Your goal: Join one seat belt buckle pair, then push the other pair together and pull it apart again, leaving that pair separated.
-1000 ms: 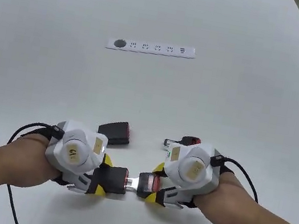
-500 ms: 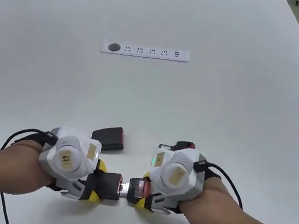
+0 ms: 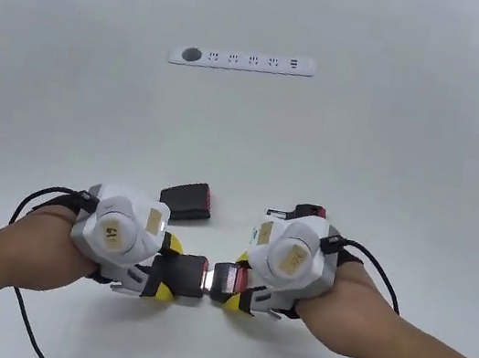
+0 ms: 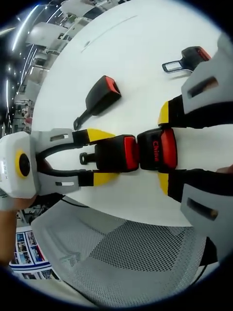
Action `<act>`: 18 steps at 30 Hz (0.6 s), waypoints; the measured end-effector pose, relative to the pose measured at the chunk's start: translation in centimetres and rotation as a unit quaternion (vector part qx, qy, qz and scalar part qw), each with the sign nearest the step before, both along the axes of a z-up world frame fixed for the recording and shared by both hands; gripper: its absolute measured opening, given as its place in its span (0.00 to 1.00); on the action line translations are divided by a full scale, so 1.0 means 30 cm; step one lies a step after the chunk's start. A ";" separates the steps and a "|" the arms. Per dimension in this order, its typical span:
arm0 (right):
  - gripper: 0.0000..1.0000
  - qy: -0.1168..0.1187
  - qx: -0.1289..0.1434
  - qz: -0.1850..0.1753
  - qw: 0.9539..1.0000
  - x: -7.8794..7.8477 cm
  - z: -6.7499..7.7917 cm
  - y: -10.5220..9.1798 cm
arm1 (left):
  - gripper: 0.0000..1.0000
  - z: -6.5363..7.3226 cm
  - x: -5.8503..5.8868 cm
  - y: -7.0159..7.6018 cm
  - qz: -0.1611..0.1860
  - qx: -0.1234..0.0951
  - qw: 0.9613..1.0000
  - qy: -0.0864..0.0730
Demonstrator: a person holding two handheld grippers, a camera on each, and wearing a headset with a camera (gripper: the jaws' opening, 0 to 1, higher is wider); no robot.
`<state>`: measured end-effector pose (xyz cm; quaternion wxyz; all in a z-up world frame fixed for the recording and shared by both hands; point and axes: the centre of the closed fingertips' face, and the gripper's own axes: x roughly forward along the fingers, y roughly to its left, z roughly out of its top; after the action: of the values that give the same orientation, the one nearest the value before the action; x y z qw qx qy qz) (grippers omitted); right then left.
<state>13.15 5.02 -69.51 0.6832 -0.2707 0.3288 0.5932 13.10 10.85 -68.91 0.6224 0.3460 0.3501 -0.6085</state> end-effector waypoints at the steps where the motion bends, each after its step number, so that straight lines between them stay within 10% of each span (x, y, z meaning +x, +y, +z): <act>1: 0.30 0.000 -0.002 0.001 1.000 0.003 -0.001 0.003 | 0.32 0.000 0.002 0.000 0.000 0.000 1.000 0.001; 18: 0.31 0.003 -0.009 -0.001 1.000 -0.007 -0.001 0.006 | 0.32 -0.002 0.000 -0.006 0.009 0.001 1.000 -0.002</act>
<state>12.95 5.20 -69.53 0.6806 -0.2745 0.3366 0.5900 13.09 10.69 -68.96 0.6283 0.3443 0.3530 -0.6018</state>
